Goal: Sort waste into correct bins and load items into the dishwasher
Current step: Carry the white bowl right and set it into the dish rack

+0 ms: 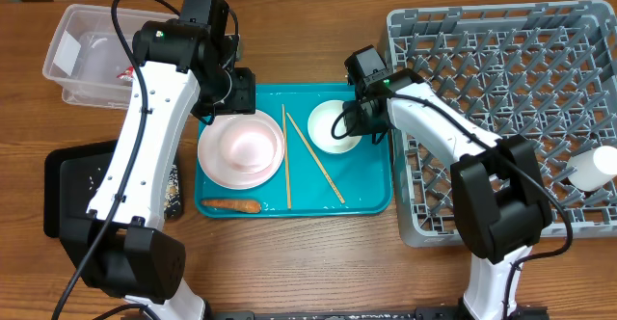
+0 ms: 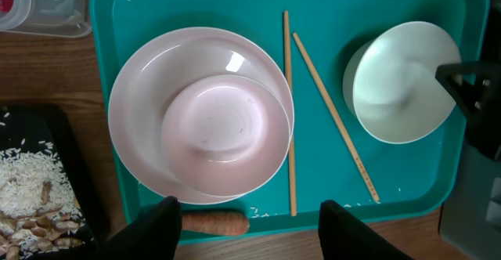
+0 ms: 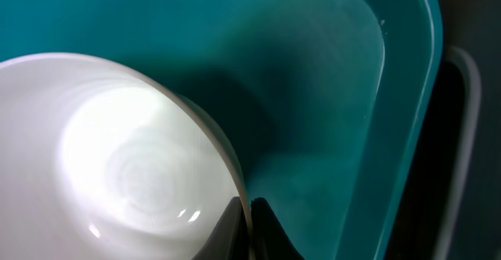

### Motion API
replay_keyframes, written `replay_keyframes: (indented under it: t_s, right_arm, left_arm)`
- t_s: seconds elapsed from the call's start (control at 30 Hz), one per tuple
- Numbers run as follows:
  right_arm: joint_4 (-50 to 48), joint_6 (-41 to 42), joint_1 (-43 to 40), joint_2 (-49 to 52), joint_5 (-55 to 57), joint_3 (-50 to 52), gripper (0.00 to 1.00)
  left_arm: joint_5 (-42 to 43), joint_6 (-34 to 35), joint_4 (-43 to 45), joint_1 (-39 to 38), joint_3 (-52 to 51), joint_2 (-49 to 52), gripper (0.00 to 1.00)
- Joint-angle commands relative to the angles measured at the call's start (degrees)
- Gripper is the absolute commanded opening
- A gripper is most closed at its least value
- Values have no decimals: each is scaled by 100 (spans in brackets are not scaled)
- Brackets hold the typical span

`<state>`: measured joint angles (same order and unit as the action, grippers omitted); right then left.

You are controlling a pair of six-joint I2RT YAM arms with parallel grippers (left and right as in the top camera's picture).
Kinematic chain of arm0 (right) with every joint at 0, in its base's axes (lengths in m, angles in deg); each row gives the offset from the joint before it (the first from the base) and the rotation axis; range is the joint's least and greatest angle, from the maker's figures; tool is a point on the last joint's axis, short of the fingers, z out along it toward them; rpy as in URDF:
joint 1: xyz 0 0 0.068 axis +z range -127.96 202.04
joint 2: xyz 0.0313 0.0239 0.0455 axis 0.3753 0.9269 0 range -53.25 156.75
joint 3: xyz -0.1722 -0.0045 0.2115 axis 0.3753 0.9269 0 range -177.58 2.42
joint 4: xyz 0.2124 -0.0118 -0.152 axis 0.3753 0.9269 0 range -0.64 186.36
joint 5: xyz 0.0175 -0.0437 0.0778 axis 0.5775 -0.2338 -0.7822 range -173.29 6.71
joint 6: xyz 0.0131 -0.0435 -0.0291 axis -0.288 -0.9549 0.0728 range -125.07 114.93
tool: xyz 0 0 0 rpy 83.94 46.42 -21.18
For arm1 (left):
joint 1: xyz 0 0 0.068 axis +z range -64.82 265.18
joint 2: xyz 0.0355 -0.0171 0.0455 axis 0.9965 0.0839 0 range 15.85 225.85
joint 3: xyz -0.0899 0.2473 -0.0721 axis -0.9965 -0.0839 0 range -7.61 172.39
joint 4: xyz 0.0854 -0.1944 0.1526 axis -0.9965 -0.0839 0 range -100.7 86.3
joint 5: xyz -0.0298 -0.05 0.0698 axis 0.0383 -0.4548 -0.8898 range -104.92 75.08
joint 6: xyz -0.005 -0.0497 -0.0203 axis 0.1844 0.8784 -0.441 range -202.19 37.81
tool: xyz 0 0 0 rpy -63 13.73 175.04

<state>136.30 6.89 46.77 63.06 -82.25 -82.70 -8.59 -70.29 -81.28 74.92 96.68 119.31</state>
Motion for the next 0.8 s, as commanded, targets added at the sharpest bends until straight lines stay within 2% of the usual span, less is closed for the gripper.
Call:
replay_keyframes:
  t_s: [0.0, 0.13, 0.3, 0.43, 0.53, 0.7, 0.77]
  right_arm:
    - [55, 7, -52, -776, 105, -90, 4]
    - [96, -42, -151, -1709, 446, -90, 4]
    - [7, -116, -557, -2868, 1978, -90, 4]
    - [-310, -918, -1327, -3335, 3167, -90, 4]
    - [-691, -1314, -2026, -3276, 3989, -76, 4]
    - [-1202, -1307, -2962, -2885, 5324, -76, 4]
    - [-1491, -1307, -3298, -2590, 6253, -74, 4]
  left_arm:
    - [-76, 59, 9, 11, -4, 4, 59]
    - [-76, 57, 4, 11, -4, 4, 59]
    - [-76, 57, 7, 11, -4, 4, 59]
    - [-76, 57, 26, 11, -4, 4, 59]
    - [-76, 57, 33, 11, -4, 4, 59]
    - [-76, 57, 33, 11, -4, 4, 59]
    - [-76, 57, 33, 11, -4, 4, 59]
